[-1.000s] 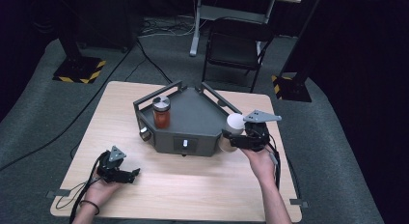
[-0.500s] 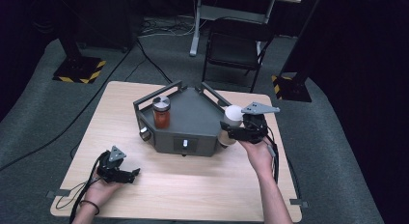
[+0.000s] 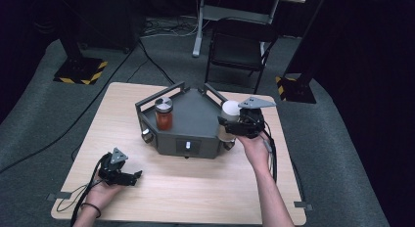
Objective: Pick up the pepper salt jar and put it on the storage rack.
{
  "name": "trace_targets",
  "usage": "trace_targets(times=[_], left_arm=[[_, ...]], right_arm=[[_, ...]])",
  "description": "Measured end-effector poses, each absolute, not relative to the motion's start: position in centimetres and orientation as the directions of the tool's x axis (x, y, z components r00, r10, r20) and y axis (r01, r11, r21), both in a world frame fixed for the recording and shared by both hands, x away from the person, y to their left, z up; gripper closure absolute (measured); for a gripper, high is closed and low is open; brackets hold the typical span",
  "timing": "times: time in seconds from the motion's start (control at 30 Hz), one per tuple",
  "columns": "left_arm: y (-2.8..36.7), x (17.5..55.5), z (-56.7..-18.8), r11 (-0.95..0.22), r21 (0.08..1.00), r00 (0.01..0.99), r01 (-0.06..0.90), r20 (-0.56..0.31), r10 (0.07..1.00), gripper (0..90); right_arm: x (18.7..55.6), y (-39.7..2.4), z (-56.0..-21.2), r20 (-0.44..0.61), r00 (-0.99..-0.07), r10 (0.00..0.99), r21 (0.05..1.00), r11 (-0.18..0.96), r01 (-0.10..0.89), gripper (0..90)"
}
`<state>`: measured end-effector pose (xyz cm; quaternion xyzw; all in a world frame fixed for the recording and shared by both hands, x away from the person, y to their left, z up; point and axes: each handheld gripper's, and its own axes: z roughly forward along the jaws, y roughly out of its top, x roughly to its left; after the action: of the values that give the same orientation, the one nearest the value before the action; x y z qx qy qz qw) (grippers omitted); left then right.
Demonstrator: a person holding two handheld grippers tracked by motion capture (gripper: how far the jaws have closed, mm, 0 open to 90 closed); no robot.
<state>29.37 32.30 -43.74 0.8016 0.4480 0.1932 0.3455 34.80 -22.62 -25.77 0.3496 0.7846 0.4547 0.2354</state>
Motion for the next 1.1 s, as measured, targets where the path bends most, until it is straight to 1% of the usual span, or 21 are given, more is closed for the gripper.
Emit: trace_targets(times=[0.4, 1.1], left_arm=[[32.3, 29.4, -43.7, -0.360, 0.727, 0.524, 0.585, 0.000, 0.852, 3.0], [32.3, 29.4, -43.8, -0.360, 0.727, 0.525, 0.584, 0.000, 0.851, 2.8]], right_arm=[[36.6, -22.2, -26.1, -0.023, -0.638, 0.770, 0.885, 0.313, 0.345, 34.1], [38.7, -20.9, -26.2, -0.016, -0.622, 0.783, 0.882, 0.304, 0.361, 33.9]])
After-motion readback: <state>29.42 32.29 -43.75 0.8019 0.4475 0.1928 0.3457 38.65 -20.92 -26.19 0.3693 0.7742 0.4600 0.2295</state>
